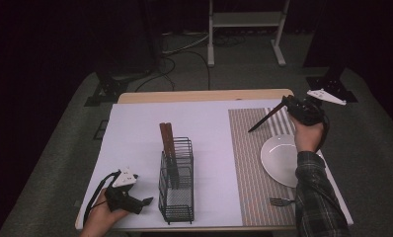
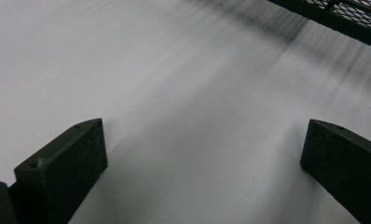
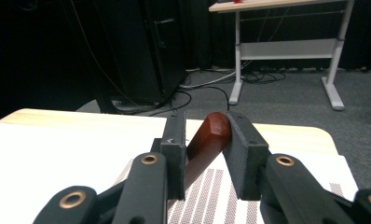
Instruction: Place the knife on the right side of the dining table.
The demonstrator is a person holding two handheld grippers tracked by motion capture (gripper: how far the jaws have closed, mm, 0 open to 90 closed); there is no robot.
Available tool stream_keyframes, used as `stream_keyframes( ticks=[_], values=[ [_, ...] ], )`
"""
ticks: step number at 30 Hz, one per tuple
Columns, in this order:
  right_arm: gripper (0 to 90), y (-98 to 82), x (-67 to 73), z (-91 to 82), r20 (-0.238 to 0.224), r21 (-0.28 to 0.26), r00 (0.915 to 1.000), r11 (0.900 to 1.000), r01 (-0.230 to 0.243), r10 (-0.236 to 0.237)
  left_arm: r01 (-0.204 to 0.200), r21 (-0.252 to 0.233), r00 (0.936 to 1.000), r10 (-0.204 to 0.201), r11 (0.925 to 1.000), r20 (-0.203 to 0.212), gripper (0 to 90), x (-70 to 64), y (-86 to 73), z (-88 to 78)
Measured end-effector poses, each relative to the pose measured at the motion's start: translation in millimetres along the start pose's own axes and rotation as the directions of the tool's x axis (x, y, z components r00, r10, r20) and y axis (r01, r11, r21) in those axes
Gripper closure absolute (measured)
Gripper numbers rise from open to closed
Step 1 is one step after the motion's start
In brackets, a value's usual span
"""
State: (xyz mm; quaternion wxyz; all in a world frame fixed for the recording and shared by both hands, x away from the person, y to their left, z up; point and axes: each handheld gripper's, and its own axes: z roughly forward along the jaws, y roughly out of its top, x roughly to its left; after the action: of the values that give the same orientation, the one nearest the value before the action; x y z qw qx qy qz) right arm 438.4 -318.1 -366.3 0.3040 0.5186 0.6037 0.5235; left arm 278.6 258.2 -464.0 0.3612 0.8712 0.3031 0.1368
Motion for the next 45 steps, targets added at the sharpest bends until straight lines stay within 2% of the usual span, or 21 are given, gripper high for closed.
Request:
stream_keyframes(
  ticks=[18,28,38,45],
  values=[
    [60.5,-14.8,-18.3,-2.8,0.062,0.049,0.9981,0.999,-0.008,0.005,0.0,0.0,1.0,0.0,1.0,0.0,0.0,0.0,0.0,0.0],
    [56.1,-24.3,-28.6,-2.2,0.085,0.079,0.9959,0.996,-0.04,0.033,0.0,0.0,1.0,0.0,1.0,0.0,0.0,0.0,0.0,0.0],
    [47.8,-34.6,-36.1,-0.4,0.099,0.103,0.9933,0.992,-0.071,0.061,0.0,0.0,1.0,0.0,1.0,0.0,0.0,0.0,0.0,0.0],
    [43.3,-39.9,-39.0,2.0,0.113,0.122,0.9916,0.99,-0.077,0.063,0.0,0.0,1.0,0.0,1.0,0.0,0.0,0.0,0.0,0.0]
  ],
)
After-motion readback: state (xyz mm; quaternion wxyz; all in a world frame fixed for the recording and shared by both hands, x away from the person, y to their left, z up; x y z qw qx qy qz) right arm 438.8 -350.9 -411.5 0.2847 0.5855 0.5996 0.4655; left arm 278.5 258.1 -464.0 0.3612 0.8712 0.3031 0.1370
